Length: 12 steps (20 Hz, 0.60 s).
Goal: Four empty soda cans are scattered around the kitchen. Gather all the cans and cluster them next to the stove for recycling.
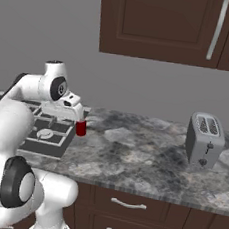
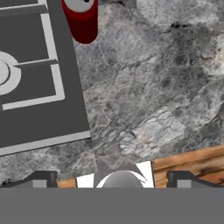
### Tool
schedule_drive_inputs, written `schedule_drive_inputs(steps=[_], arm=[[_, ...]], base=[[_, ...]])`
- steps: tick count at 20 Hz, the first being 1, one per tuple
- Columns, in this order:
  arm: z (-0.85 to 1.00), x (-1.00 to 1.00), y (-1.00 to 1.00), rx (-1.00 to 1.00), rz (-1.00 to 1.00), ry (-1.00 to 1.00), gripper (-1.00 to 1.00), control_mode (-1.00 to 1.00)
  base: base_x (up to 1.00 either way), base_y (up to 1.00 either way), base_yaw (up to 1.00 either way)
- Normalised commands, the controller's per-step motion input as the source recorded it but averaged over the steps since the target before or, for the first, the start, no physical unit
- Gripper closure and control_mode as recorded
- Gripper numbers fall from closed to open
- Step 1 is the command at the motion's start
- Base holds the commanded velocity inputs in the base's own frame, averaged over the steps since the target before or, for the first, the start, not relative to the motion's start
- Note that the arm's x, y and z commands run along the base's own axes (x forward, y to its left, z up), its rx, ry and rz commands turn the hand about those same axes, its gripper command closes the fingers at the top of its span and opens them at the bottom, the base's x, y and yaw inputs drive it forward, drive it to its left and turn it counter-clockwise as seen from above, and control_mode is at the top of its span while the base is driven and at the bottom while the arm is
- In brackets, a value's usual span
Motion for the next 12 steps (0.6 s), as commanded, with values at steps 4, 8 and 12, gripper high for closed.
schedule_drive_inputs(steps=[4,8,12], arm=[[0.0,-0.84,-0.26,0.03,-0.11,-0.05,-1.0,-1.0],[0.0,-0.72,-0.15,0.05,-0.06,-0.15,-1.0,-1.0],[-0.01,-0.53,-0.15,0.05,0.0,-0.14,-1.0,-1.0]], base=[[0.0,0.0,0.0],[0.0,0.0,0.0],[0.0,0.0,0.0]])
